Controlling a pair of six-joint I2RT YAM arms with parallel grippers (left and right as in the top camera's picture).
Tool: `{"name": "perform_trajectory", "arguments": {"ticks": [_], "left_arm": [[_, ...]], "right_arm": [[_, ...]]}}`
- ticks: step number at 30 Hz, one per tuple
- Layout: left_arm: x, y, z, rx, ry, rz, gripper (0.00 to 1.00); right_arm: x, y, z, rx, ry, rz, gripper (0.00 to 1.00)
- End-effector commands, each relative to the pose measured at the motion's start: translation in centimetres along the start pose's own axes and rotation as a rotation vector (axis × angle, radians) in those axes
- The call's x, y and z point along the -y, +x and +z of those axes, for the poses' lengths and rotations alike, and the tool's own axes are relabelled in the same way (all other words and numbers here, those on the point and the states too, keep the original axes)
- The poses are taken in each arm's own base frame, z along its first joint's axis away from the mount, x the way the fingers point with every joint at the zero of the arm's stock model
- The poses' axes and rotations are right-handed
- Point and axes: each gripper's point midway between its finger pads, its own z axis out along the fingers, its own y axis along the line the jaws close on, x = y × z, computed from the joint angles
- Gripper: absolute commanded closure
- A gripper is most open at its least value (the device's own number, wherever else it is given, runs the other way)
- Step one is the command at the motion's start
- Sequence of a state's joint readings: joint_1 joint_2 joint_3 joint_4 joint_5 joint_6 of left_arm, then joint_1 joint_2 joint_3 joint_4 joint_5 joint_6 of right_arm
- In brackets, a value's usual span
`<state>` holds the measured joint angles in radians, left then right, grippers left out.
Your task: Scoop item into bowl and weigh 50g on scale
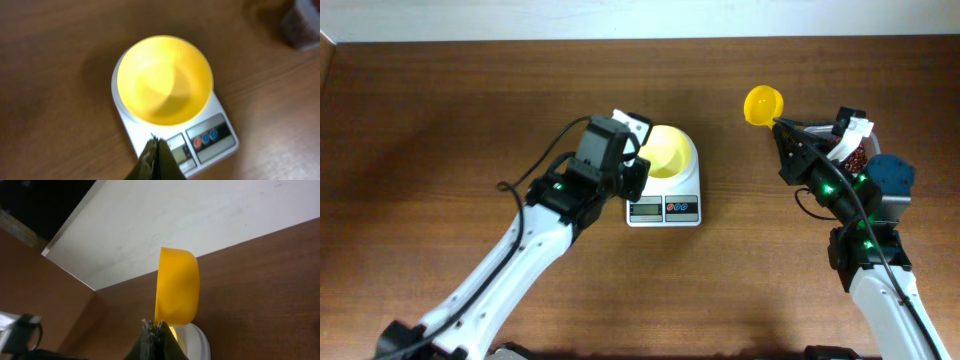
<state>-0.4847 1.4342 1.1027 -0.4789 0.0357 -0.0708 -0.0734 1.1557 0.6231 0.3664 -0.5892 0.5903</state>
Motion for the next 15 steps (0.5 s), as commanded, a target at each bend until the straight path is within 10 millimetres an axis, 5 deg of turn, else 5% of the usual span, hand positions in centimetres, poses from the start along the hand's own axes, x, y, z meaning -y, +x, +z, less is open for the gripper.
{"name": "perform_trajectory", "arguments": {"ticks": [1, 6, 15], "left_arm": [[2.3, 3.5, -0.8, -0.130, 0.087, 0.041, 1.00], [5.0, 9.5, 1.5, -0.210, 0.141, 0.117, 1.00], [4.8, 9.9, 6.3, -0.051, 0.130, 0.180, 1.00]], "right_arm": [[-0.3, -0.8, 0.0, 0.016, -0.005, -0.020, 0.96], [0.5, -0.2, 0.4, -0.004, 0.008, -0.004, 0.96], [0.9, 0.1, 0.6, -0.013, 0.014, 0.003, 0.96]]}}
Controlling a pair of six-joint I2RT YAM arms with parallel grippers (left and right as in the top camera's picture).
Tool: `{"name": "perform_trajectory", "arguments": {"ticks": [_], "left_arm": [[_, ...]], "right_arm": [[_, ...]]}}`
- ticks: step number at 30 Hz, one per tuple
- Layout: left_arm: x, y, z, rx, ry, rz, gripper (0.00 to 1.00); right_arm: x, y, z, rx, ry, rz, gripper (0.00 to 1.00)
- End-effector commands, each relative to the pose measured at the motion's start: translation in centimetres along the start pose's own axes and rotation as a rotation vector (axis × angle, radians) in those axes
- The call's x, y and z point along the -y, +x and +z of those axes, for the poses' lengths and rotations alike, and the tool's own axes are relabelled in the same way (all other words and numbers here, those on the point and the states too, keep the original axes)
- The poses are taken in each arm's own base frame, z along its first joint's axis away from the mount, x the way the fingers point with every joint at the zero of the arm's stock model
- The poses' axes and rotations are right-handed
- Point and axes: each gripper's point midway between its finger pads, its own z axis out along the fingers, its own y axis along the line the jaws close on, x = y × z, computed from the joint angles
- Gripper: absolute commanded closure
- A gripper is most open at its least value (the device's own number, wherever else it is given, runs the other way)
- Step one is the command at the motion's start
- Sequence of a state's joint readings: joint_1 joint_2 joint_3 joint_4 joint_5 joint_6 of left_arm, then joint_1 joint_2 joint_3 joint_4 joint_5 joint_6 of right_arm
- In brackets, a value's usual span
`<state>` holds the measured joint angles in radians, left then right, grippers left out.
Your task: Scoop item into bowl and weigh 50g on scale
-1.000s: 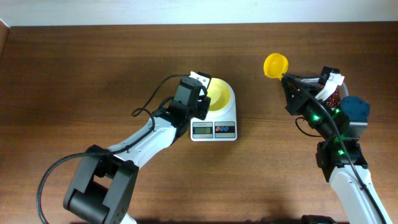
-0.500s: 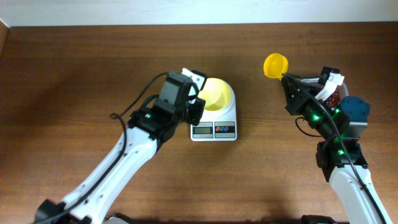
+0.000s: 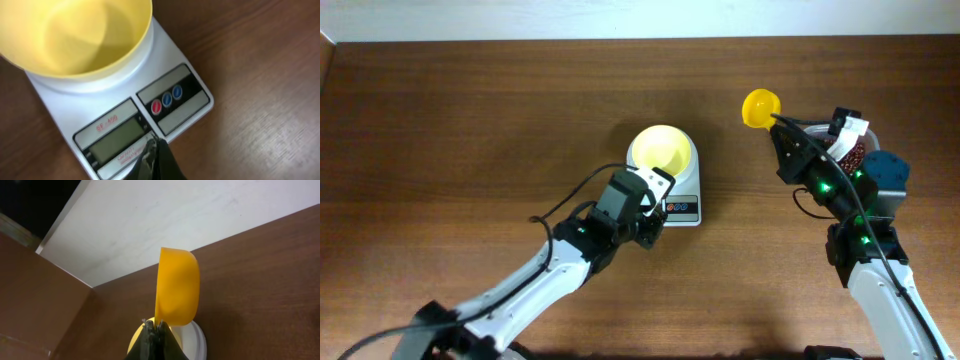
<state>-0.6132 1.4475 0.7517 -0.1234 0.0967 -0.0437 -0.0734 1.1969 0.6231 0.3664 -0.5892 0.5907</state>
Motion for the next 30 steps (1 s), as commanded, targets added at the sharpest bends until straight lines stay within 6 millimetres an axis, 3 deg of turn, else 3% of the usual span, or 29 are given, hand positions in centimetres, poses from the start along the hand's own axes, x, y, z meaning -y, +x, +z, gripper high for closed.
{"name": "perform_trajectory", "arguments": {"ticks": [1, 7, 14, 18, 30], "left_arm": [[-0.4, 1.4, 2.3, -0.030, -0.013, 0.087, 1.00], [0.6, 2.2, 4.2, -0.042, 0.008, 0.201, 1.00], [-0.2, 2.1, 5.8, -0.022, -0.035, 0.202, 1.00], [-0.4, 0.8, 5.9, 0.031, -0.055, 0.205, 1.00], [-0.2, 1.1, 6.3, 0.027, -0.039, 0.232, 1.00]], "right_arm": [[-0.2, -0.8, 0.0, 0.015, -0.005, -0.020, 0.96], [-0.2, -0.8, 0.0, 0.015, -0.005, -0.020, 0.96], [-0.2, -0.8, 0.0, 0.015, -0.004, -0.020, 0.96], [-0.2, -0.8, 0.0, 0.015, -0.004, -0.020, 0.96], [-0.2, -0.8, 0.0, 0.015, -0.005, -0.020, 0.96]]}}
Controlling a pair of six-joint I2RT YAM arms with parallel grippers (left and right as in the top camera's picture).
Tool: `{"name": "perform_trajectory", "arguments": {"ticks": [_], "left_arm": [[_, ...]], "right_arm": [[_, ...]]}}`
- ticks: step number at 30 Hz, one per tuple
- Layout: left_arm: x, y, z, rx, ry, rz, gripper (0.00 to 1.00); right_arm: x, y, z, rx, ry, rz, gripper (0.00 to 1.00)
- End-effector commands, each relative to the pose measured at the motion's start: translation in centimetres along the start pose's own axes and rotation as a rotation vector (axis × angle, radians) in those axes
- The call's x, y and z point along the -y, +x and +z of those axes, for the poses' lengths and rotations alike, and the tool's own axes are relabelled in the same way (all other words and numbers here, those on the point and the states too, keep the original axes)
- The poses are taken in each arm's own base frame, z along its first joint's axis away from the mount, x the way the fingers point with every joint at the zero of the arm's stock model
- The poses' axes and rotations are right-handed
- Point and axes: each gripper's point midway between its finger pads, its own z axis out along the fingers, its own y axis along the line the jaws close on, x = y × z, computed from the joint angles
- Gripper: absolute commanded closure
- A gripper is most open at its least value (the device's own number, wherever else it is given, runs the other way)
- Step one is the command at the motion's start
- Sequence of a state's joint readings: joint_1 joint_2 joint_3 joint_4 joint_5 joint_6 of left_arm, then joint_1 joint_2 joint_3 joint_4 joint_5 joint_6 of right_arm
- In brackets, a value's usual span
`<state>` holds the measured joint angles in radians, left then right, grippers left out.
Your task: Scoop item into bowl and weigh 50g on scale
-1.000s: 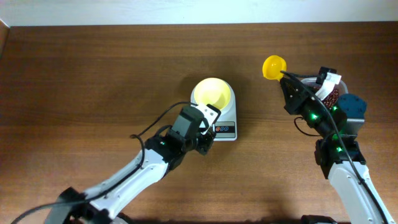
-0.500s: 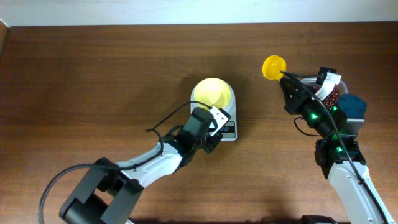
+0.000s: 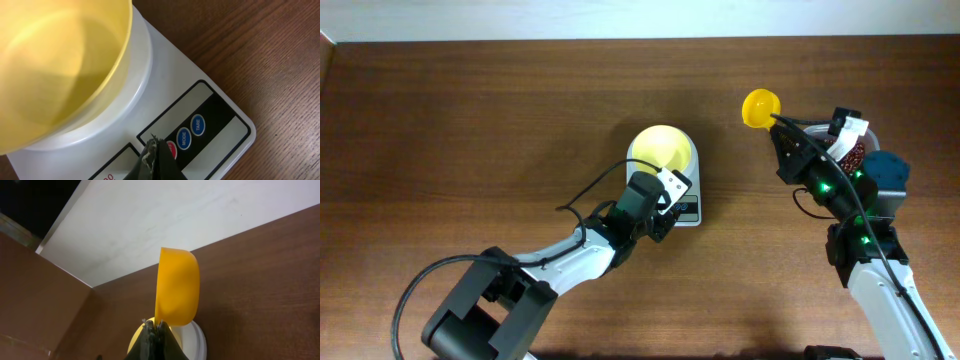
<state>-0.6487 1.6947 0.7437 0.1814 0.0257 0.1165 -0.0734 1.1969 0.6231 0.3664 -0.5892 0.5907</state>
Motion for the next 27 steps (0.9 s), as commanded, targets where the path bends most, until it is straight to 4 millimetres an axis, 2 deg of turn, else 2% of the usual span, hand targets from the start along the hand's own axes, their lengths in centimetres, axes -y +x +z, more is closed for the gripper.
{"name": "perform_trajectory", "arguments": {"ticks": [1, 13, 16, 27], "left_arm": [[0.3, 0.7, 0.3, -0.018, 0.012, 0.047, 1.00], [0.6, 1.5, 0.9, -0.038, 0.025, 0.075, 1.00], [1.7, 1.4, 0.9, -0.031, 0.059, 0.138, 1.00], [1.7, 1.7, 1.3, -0.037, 0.054, 0.138, 1.00]], "right_arm": [[-0.2, -0.8, 0.0, 0.015, -0.005, -0.020, 0.96], [-0.2, -0.8, 0.0, 0.015, -0.005, -0.020, 0.96], [-0.2, -0.8, 0.0, 0.015, -0.004, -0.020, 0.96], [-0.2, -0.8, 0.0, 0.015, -0.005, -0.019, 0.96]]}}
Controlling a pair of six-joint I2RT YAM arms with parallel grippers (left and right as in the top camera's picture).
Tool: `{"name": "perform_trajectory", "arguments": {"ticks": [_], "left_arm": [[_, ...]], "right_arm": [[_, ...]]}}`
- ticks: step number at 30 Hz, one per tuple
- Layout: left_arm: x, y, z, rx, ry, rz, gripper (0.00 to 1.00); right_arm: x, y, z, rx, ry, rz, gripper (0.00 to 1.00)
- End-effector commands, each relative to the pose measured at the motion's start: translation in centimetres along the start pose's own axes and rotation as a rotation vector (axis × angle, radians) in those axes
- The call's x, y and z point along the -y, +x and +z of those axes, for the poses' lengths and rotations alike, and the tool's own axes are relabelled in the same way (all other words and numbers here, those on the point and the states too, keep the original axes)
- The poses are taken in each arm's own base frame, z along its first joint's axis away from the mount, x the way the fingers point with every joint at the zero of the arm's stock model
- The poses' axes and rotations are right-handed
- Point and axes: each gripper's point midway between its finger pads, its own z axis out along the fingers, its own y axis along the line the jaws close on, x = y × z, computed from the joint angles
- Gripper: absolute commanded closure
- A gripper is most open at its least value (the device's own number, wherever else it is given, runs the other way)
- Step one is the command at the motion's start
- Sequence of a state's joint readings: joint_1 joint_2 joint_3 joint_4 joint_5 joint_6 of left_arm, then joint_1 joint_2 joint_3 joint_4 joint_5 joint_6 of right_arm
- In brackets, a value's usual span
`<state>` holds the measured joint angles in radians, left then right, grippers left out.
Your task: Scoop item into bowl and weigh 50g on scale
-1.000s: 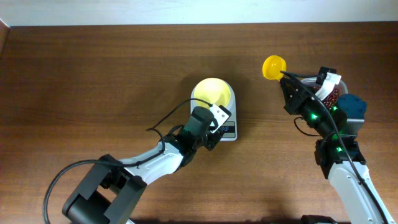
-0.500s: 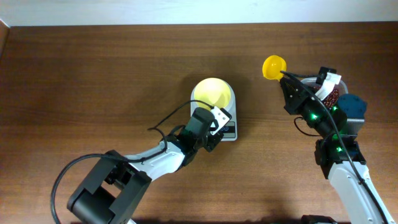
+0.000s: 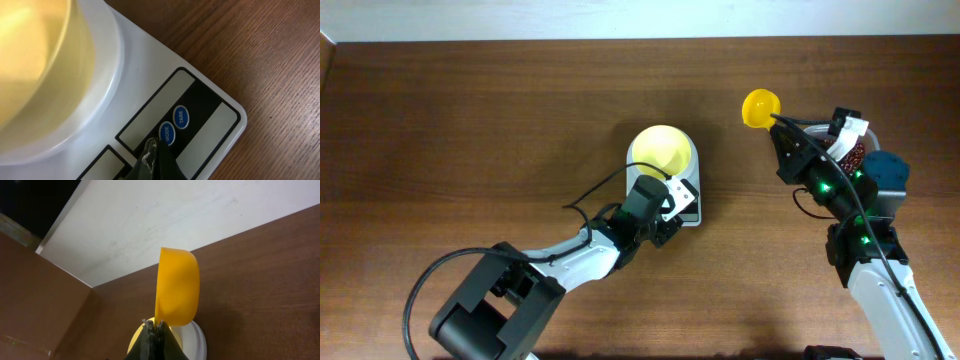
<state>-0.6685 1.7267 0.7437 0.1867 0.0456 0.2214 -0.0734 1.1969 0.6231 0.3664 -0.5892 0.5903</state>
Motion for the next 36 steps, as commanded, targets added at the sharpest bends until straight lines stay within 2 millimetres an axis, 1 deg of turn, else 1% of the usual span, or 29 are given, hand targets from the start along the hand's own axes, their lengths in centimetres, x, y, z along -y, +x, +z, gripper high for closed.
{"name": "perform_trajectory", "arguments": {"ticks": [1, 6, 9, 13, 18, 21, 23, 26, 28, 30, 31, 32, 33, 34, 36], "left_arm": [[0.5, 0.9, 0.7, -0.019, 0.018, 0.020, 1.00], [0.5, 1.0, 0.8, -0.021, 0.018, 0.020, 1.00], [0.6, 1.6, 1.2, -0.034, 0.020, 0.019, 1.00], [0.0, 1.7, 1.3, -0.035, 0.011, -0.028, 1.00], [0.1, 2.2, 1.5, -0.048, 0.013, -0.030, 1.00], [0.1, 2.1, 1.5, -0.045, 0.012, -0.030, 1.00], [-0.1, 1.2, 0.9, -0.021, 0.007, -0.028, 1.00], [-0.4, -0.7, -1.5, 0.016, -0.001, -0.026, 1.00], [-0.5, -1.8, -3.6, 0.032, -0.004, -0.025, 1.00], [-0.9, -4.0, -7.3, 0.097, -0.019, -0.032, 1.00], [-1.2, -5.6, -9.2, 0.154, -0.031, -0.050, 0.99], [-2.0, -7.4, -11.6, 0.227, -0.077, -0.062, 0.98], [-4.2, -9.1, -14.3, 0.305, -0.186, -0.102, 0.98], [-6.4, -10.2, -17.1, 0.375, -0.296, -0.146, 0.98], [-10.5, -11.0, -21.7, 0.478, -0.477, -0.238, 0.99]], "right_arm": [[-0.2, -0.8, 0.0, 0.015, -0.005, -0.019, 0.96], [-0.2, -0.8, 0.0, 0.015, -0.005, -0.019, 0.96], [-0.3, -0.7, 0.0, 0.012, -0.008, -0.019, 0.96], [-0.3, -0.7, 0.0, 0.012, -0.008, -0.019, 0.96], [-0.3, -0.7, 0.0, 0.010, -0.011, -0.019, 0.96], [-0.3, -0.7, 0.0, 0.011, -0.011, -0.018, 0.96], [-0.3, -0.7, 0.0, 0.011, -0.011, -0.019, 0.96], [-0.2, -0.8, 0.0, 0.015, -0.004, -0.019, 0.96], [-0.2, -0.8, 0.0, 0.016, -0.005, -0.019, 0.96], [-0.2, -0.8, 0.0, 0.016, -0.005, -0.019, 0.96], [-0.2, -0.8, 0.0, 0.016, -0.004, -0.019, 0.96], [-0.2, -0.8, 0.0, 0.017, -0.002, -0.019, 0.96], [0.1, -1.0, 0.0, 0.027, 0.013, -0.018, 0.96], [0.4, -1.3, 0.0, 0.042, 0.035, -0.018, 0.96], [1.5, -2.1, -0.2, 0.090, 0.098, -0.020, 0.96]]}}
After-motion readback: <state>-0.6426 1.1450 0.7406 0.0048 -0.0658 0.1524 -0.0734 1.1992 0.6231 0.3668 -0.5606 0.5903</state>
